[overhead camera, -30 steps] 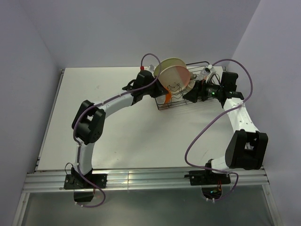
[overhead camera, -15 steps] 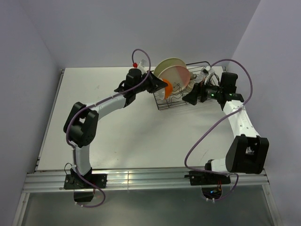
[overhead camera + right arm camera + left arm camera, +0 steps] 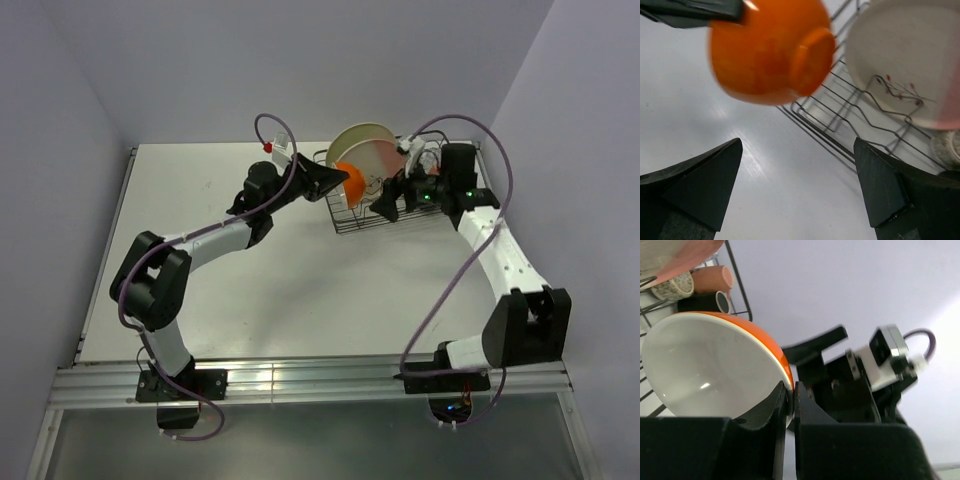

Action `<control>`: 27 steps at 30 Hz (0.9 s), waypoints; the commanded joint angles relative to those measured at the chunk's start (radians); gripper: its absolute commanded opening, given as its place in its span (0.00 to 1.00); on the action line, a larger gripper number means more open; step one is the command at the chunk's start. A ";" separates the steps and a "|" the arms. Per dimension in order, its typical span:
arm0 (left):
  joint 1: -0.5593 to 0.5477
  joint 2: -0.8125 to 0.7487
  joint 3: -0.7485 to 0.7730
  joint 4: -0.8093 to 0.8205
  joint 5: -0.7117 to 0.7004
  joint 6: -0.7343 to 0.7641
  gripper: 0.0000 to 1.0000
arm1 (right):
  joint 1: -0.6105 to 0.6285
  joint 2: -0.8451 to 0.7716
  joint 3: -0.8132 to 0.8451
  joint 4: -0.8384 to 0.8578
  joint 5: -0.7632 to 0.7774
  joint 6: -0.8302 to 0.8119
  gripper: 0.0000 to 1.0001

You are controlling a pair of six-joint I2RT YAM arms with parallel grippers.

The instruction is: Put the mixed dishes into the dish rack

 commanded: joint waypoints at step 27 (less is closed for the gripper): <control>0.009 -0.168 -0.073 0.081 -0.101 -0.288 0.00 | 0.468 -0.004 0.161 0.080 0.724 0.210 1.00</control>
